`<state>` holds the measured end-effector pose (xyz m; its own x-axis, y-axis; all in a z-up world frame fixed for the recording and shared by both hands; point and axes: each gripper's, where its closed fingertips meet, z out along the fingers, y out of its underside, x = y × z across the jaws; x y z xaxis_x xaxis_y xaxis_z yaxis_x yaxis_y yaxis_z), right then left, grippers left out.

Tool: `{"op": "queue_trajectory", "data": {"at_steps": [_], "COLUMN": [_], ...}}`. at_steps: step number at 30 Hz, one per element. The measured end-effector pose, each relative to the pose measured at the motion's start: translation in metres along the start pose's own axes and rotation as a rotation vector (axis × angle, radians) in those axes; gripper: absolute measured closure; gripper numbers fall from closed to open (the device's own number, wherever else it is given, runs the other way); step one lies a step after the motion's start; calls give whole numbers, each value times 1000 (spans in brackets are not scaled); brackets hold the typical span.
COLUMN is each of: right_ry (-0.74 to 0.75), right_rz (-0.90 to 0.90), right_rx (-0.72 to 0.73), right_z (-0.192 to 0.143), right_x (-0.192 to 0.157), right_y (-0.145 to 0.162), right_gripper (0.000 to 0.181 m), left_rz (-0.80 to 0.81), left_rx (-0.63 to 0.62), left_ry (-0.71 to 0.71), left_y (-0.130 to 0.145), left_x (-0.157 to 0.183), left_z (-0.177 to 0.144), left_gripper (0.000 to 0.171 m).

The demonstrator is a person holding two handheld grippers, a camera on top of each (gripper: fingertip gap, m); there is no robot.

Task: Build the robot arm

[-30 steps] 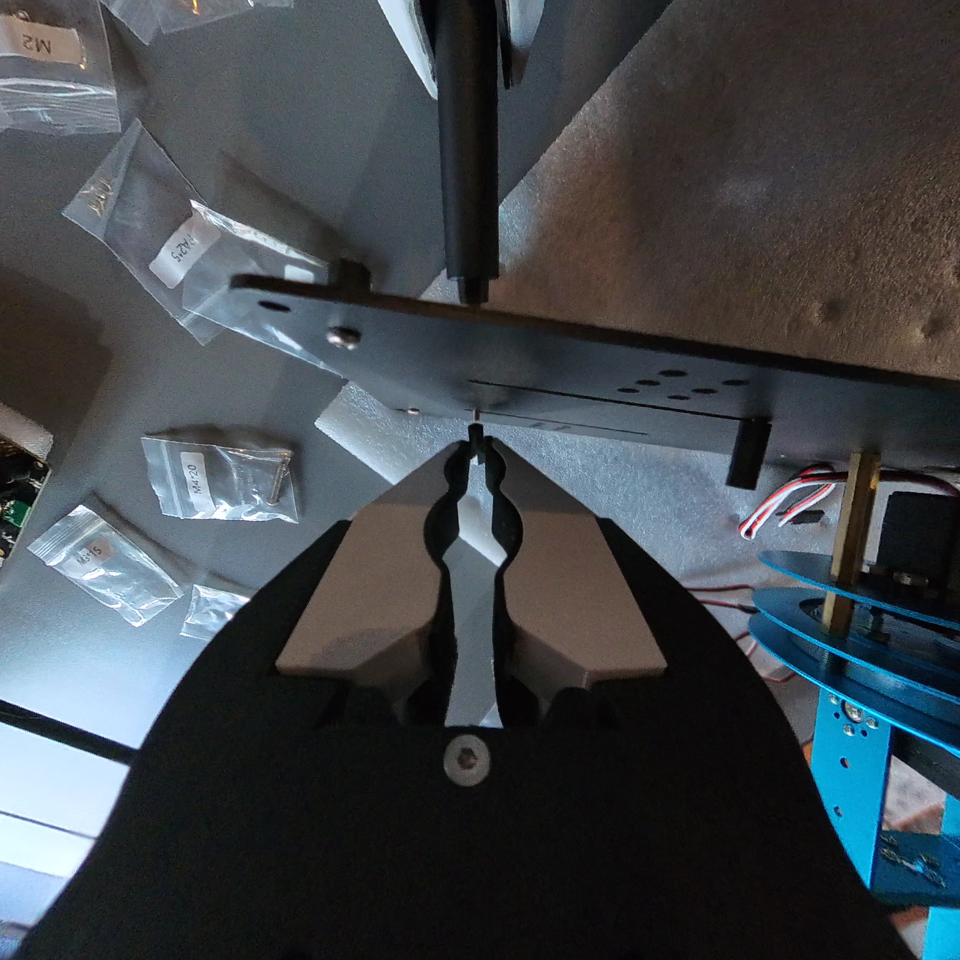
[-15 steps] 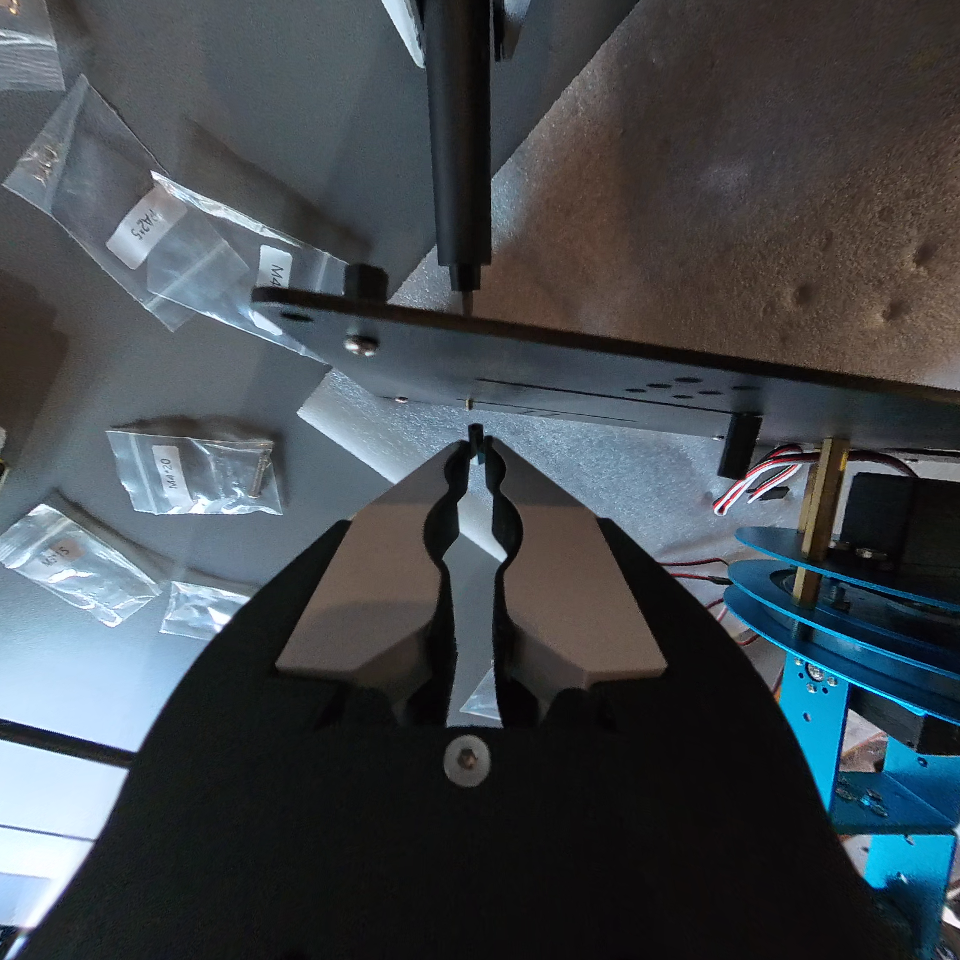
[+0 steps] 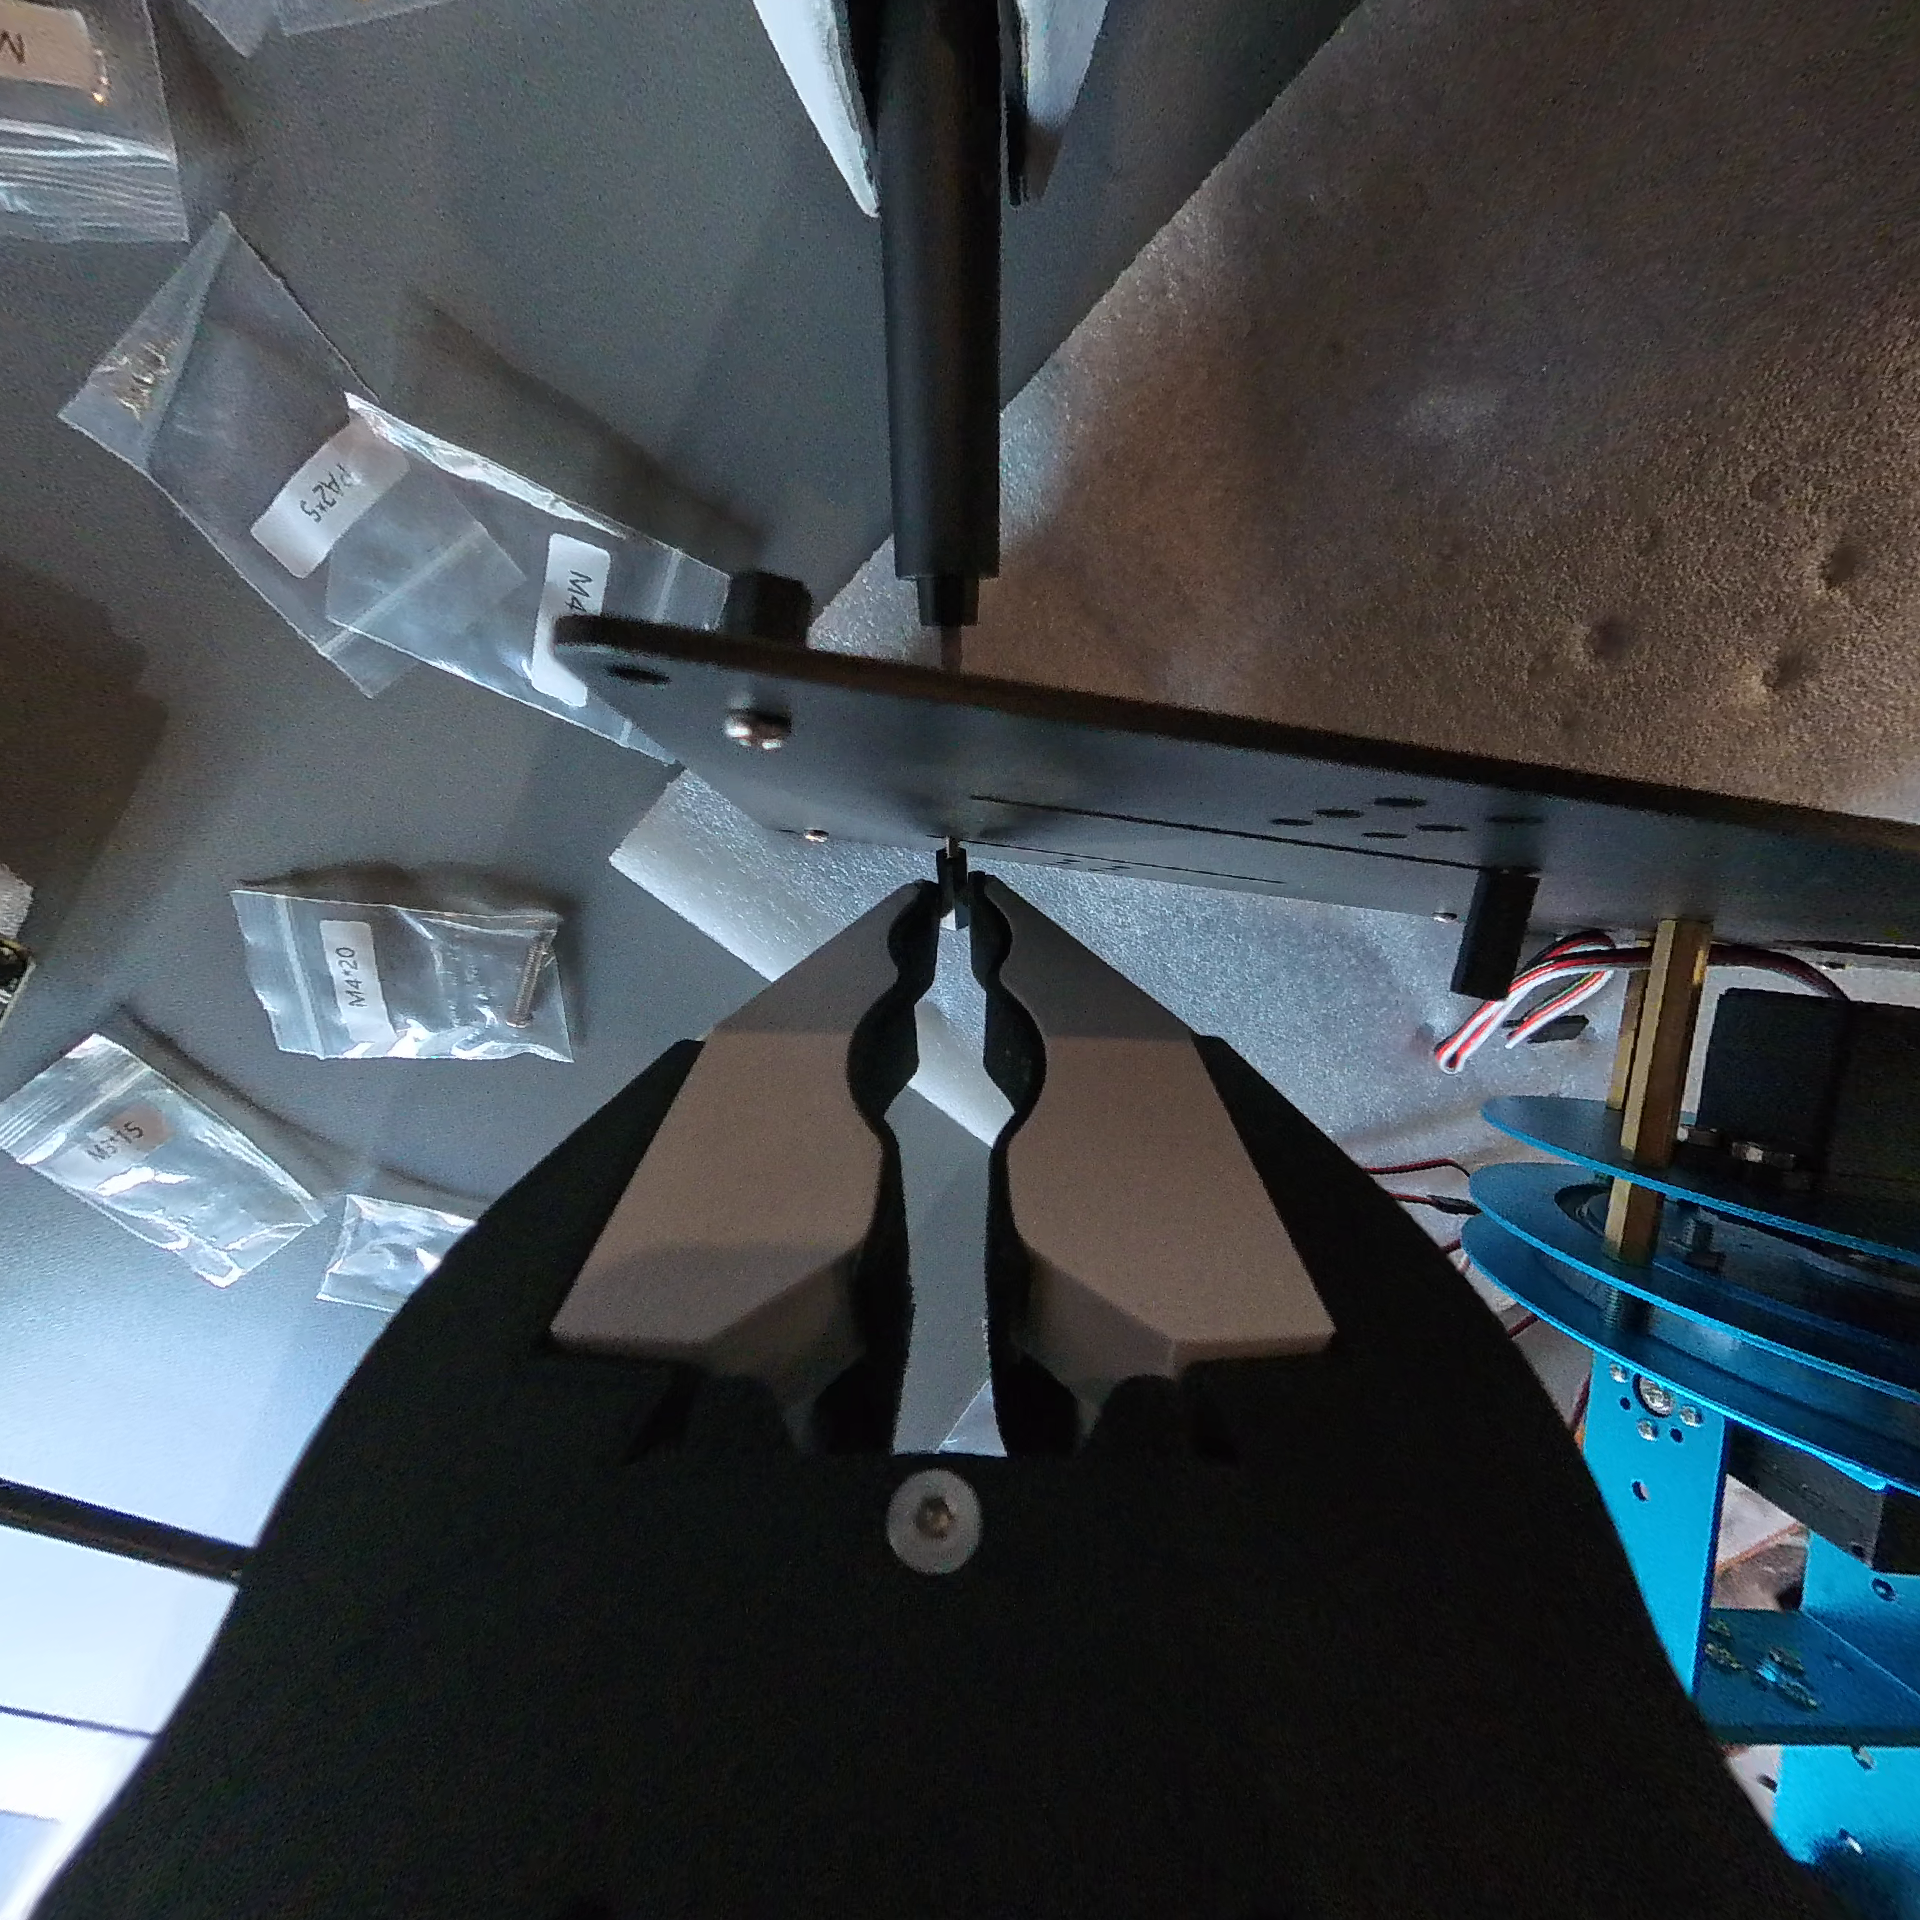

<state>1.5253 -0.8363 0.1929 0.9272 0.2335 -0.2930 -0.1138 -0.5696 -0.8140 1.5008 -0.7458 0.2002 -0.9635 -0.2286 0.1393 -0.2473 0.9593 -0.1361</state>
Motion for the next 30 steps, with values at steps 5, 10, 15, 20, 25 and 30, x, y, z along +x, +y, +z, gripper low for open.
{"op": "queue_trajectory", "data": {"at_steps": [5,10,15,20,25,30], "right_ry": [-14,-53,-113,-242,-272,-274], "right_rz": [20,81,183,393,504,524], "right_rx": [8,15,12,-1,-31,-85], "right_z": [-1,-1,-3,-3,-3,0], "right_x": [0,-1,-1,-7,-5,-10], "right_y": [-1,-1,-2,-1,-1,5], "right_gripper": [164,164,164,165,164,164], "left_rz": [17,-26,27,44,71,68], "left_rx": [-15,-51,-58,-74,-99,-112], "left_ry": [4,44,-40,-75,-108,-120], "left_y": [0,0,-1,-1,-1,-1], "left_x": [1,2,-3,-3,-5,-5], "left_z": [0,-1,0,0,0,-1], "left_gripper": [168,168,168,168,168,168]}}
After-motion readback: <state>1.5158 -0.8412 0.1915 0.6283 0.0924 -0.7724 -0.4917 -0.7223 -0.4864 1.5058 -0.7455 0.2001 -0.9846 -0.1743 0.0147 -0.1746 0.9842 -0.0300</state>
